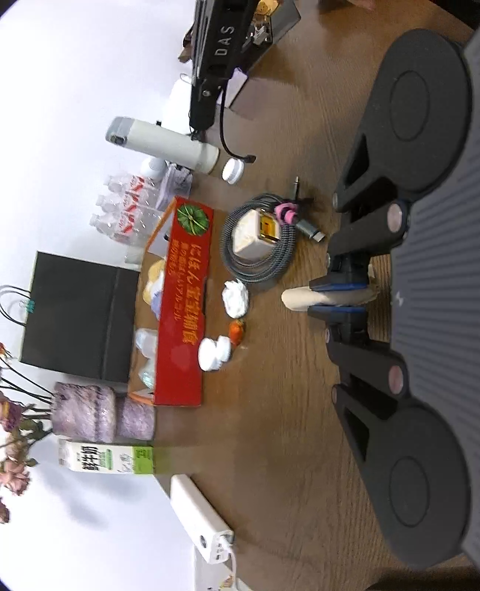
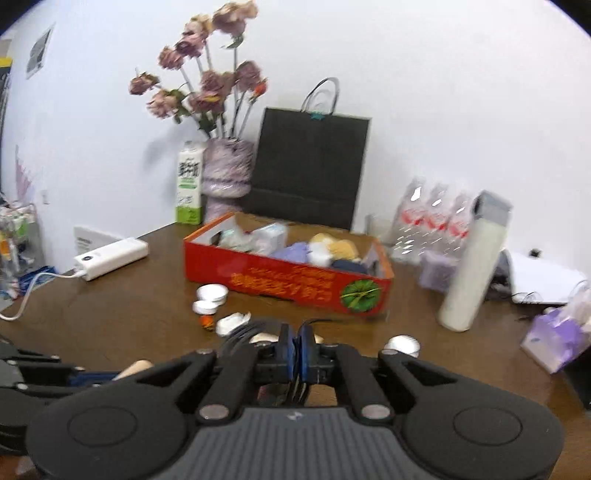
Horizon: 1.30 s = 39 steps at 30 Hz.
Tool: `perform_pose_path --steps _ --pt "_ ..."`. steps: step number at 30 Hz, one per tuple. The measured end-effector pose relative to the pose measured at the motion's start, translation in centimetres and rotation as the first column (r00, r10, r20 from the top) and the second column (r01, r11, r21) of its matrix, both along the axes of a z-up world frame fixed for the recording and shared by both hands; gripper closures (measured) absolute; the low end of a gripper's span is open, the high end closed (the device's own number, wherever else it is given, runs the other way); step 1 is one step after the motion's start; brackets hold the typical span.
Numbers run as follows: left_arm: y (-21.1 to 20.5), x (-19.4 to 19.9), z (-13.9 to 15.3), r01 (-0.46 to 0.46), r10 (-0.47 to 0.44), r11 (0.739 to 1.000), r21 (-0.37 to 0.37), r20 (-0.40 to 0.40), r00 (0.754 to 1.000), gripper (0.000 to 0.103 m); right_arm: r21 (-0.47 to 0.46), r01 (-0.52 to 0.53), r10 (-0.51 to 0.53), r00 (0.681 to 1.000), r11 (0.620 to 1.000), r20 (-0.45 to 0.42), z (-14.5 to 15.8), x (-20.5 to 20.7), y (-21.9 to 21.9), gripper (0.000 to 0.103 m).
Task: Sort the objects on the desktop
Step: 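Carry the beige item with the left tool while the right tool carries the cable to the box, then open both tools to release the beige item and cable into the box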
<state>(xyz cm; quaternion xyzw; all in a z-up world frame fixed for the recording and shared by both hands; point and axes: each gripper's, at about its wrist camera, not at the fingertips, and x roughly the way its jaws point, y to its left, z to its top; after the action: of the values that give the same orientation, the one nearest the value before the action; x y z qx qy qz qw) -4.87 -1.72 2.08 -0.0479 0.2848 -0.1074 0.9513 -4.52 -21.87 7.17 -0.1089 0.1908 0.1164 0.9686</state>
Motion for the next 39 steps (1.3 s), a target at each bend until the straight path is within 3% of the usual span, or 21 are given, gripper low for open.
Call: perform_pose_path --steps 3,6,10,15,19,22,25,28,30,34,36,38,39 --pt "-0.3 -0.4 0.6 -0.002 0.002 1.000 0.005 0.022 1.000 0.094 -0.136 0.065 -0.059 0.997 0.989 0.043 0.3 0.7 0.4 0.100" --pt "-0.5 -0.6 1.0 -0.002 0.002 1.000 0.007 0.033 0.999 0.094 -0.024 0.053 -0.053 0.998 0.998 0.020 1.8 1.0 -1.3 0.100" --pt "-0.5 0.3 2.1 0.009 -0.009 1.000 -0.005 0.037 0.999 0.094 0.011 0.031 -0.031 0.999 0.999 0.029 2.5 1.8 -1.4 0.100" --pt "0.3 3.0 5.1 0.055 -0.055 0.998 -0.027 0.004 0.998 0.094 0.121 -0.011 0.011 1.000 0.993 -0.002 4.6 5.7 -1.0 0.100" --pt "1.1 8.1 9.3 0.084 -0.085 0.995 0.048 0.024 0.996 0.094 0.197 -0.060 0.059 0.998 0.978 0.009 7.3 10.8 -0.3 0.100" --pt "1.4 13.4 11.6 0.026 -0.036 0.994 0.108 0.091 0.995 0.094 0.243 -0.090 0.086 0.996 0.966 0.026 9.9 15.9 1.0 0.100" --pt "1.9 20.4 11.4 0.008 -0.013 0.997 0.072 0.062 0.998 0.094 0.276 -0.095 0.095 0.995 0.956 0.013 10.8 21.9 3.1 0.100" --pt "2.5 27.2 9.3 0.008 -0.007 1.000 0.028 -0.049 0.999 0.094 0.249 -0.110 0.120 0.992 0.962 -0.025 9.0 27.8 5.4 0.100" --pt "2.9 30.9 7.0 -0.015 0.018 1.000 0.021 -0.127 0.992 0.094 0.237 -0.088 0.114 0.988 0.968 -0.100 6.4 31.7 6.1 0.100" --pt "3.0 34.0 4.0 0.018 -0.011 0.999 0.040 -0.182 0.983 0.093 0.213 -0.110 0.158 0.962 0.971 -0.223 0.4 36.4 5.8 0.099" --pt "2.6 34.4 3.0 -0.004 0.019 0.997 0.079 -0.186 0.982 0.084 0.208 -0.083 0.151 0.930 0.975 -0.335 -2.3 37.9 5.5 0.098" --pt "2.6 34.2 3.1 0.013 -0.001 0.998 0.069 -0.170 0.985 0.059 0.250 -0.069 0.164 0.910 0.966 -0.381 -3.2 37.8 4.7 0.090" --pt "2.7 34.0 3.4 0.019 -0.010 0.998 0.057 -0.157 0.988 0.058 0.279 -0.062 0.172 0.904 0.958 -0.391 -3.2 37.5 4.3 0.089"
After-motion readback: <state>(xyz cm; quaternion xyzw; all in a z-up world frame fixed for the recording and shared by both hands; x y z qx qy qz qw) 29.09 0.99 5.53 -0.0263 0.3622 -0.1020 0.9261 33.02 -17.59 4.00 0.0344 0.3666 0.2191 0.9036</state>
